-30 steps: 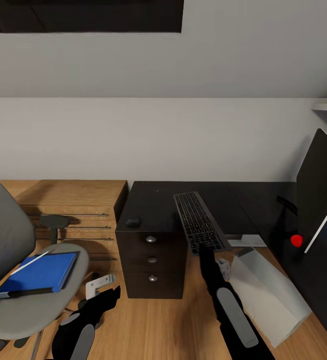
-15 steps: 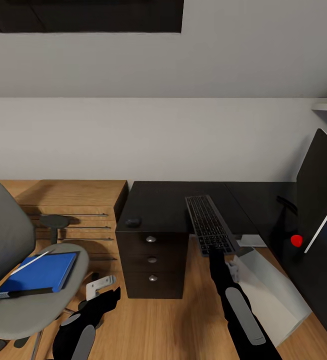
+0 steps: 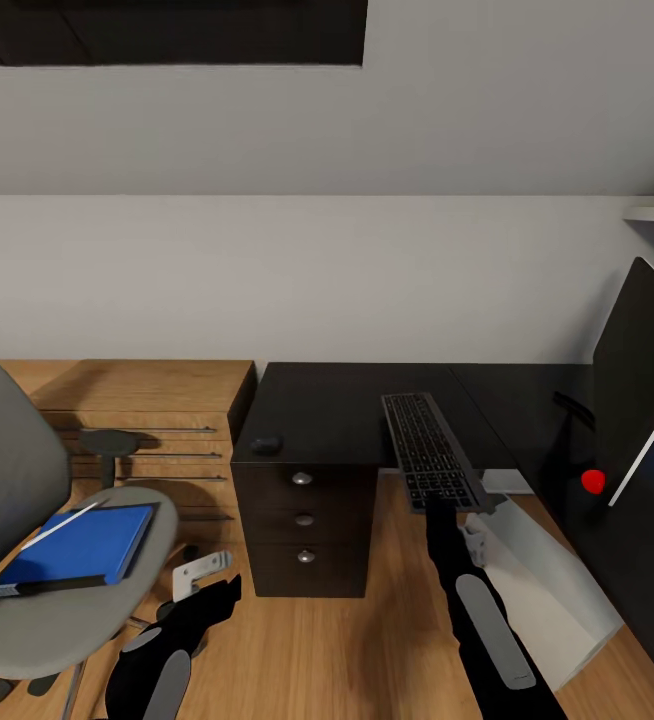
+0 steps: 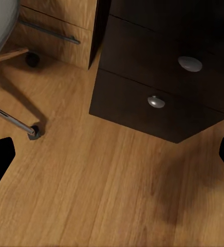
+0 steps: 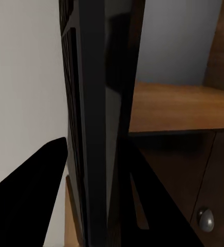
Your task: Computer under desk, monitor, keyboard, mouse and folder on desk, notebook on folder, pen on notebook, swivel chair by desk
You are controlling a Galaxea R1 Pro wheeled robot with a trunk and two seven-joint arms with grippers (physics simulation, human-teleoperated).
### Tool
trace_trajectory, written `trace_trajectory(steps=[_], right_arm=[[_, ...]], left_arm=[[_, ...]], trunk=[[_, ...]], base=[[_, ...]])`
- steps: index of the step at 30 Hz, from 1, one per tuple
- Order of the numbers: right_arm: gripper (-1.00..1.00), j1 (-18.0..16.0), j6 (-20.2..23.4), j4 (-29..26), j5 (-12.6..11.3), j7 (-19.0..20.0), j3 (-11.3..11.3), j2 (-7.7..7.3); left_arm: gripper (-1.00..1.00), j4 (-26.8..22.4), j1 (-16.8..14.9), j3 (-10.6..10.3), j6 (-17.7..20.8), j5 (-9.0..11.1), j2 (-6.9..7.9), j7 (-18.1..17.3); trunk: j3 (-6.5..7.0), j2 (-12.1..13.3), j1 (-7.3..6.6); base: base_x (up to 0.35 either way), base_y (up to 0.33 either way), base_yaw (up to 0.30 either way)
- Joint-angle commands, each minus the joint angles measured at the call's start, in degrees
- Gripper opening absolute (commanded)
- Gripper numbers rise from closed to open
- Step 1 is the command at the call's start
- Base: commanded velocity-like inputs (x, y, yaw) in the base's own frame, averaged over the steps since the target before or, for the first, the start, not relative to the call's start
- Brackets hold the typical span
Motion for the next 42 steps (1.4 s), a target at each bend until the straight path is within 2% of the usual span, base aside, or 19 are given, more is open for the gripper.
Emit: trace_trajectory(steps=[1,13,20,26,34,39,42], right_arm=[[-1.0,-0.03,-0.39,-0.08,-0.54,-0.15,0.13,-0.05],[-1.0,-0.03,-0.36,-0.05,-0.54,0.0,-0.18,-0.2],[-1.0,-0.03,-0.5,0.05,-0.55,-0.03,-0.31,-0.14],[-1.0,-0.03,-0.4,0.14,-0.49,-0.17,-2.66,-0.21],[-1.0,-0.03,-0.35,0.16,-0.46,-0.26,-3.15,-0.31],[-1.0,-0.03,-0.34,0.34,-0.42,-0.28,-3.2,-0.34],[-1.0,-0.03,-0.34,0.6,-0.44,-0.28,-3.21,-0.35]], left_arm=[[1.0,-0.07,-0.04,-0.05,0.15,0.58,0.0,0.55],[1.0,-0.07,-0.04,-0.1,0.17,0.55,0.0,0.55],[1.0,-0.07,-0.04,-1.8,0.11,0.53,0.0,0.55],[1.0,0.56,-0.04,-2.58,0.21,0.55,0.05,0.55],[1.0,0.41,0.12,-3.16,0.3,0.75,-0.04,0.55],[1.0,-1.08,5.83,-5.67,-0.81,0.62,0.05,0.61],[1.0,-1.5,7.42,-6.12,-2.85,0.57,0.08,0.63]], trunk=[[-0.06,-0.03,0.0],[-0.06,-0.03,0.0],[-0.06,-0.03,0.0],[-0.06,-0.03,0.0],[-0.06,-0.03,0.0],[-0.06,-0.03,0.0],[-0.06,-0.03,0.0]], base=[[0.0,0.0,0.0],[0.013,-0.004,0.0],[0.229,-0.129,0.0],[0.11,-0.079,0.0],[0.005,-0.004,0.0],[0.0,0.0,0.0],[0.0,0.0,0.0]])
